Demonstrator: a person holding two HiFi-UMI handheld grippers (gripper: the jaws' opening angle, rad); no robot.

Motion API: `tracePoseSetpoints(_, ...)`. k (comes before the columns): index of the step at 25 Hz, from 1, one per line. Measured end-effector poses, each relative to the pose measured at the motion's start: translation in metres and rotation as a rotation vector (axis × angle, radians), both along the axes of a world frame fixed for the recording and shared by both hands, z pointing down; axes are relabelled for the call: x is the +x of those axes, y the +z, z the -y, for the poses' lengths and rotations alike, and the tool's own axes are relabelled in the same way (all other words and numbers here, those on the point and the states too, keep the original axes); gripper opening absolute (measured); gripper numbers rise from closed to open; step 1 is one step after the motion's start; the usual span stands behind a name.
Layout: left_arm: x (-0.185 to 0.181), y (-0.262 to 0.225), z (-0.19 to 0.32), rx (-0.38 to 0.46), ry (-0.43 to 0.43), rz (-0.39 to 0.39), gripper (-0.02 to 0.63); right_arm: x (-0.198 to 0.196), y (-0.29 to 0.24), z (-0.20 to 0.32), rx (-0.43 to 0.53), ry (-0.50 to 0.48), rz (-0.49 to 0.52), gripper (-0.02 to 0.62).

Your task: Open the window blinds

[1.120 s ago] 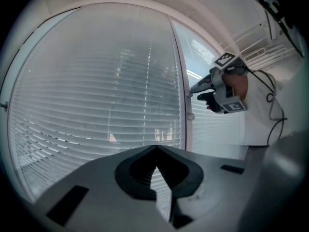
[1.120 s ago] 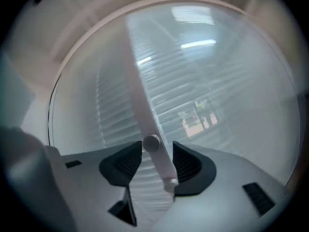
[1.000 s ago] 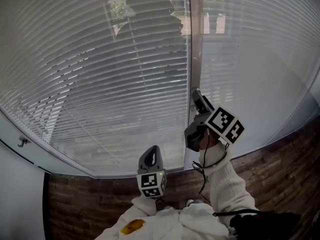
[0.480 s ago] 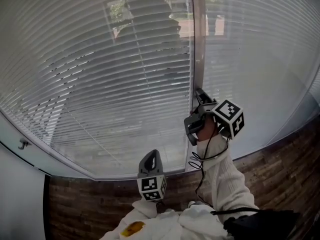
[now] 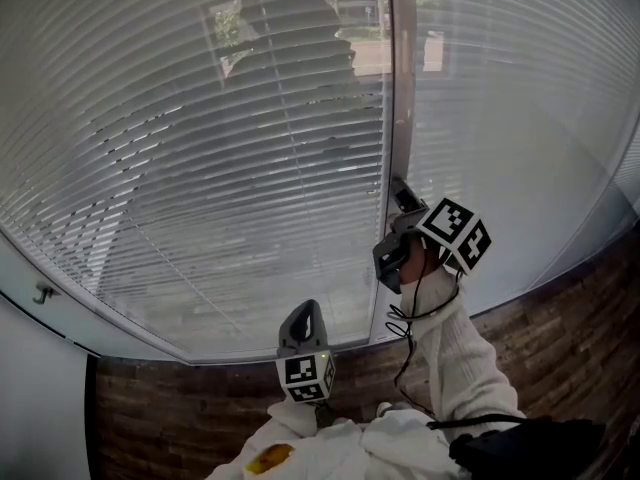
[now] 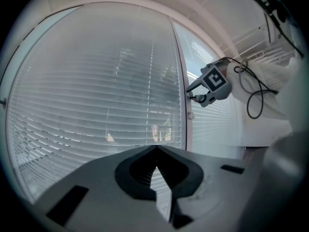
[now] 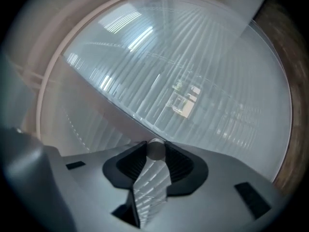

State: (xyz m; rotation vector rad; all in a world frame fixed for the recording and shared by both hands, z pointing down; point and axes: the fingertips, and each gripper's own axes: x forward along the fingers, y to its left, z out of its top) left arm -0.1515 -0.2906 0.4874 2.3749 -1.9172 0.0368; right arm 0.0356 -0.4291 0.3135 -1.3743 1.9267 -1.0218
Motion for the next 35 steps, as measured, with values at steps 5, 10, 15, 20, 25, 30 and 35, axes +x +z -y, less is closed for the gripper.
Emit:
tracePoseSetpoints(5, -0.004, 0.0, 0.001, 0.003, -0.001, -0.009, 0.0, -0.004, -0.002, -0.002, 0.052, 0.011, -0.273, 0.129)
tracePoseSetpoints(10, -0.002, -0.001, 0.002, 0.006, 0.011, -0.005, 0.0, -0.006, -0.002, -0.003, 0.089, 0.016, -0.548, 0.129)
tracePoseSetpoints(15, -0.001, -0.001, 0.001, 0.006, 0.023, 0.005, 0.0, -0.009, -0.004, -0.005, 0.133, 0.048, -0.842, 0.129)
tracePoseSetpoints(20, -0.001, 0.003, 0.0, -0.004, 0.026, 0.009, 0.0, -0.011, -0.004, -0.006, 0.157, 0.067, -1.039, 0.129)
tracePoseSetpoints(25, -0.004, 0.003, 0.001, -0.006, 0.022, 0.014, 0.0, -0.016, -0.006, -0.008, 0.199, 0.077, -1.225, 0.129)
tracePoseSetpoints(30, -0.003, 0.003, 0.002, -0.007, 0.019, 0.017, 0.0, -0.019, -0.006, -0.01, 0.235, 0.084, -1.45, 0.129)
tracePoseSetpoints(35, -0.001, 0.003, 0.004, -0.009, 0.016, 0.019, 0.0, -0.022, -0.006, -0.01, 0.28, 0.071, -1.654, 0.129)
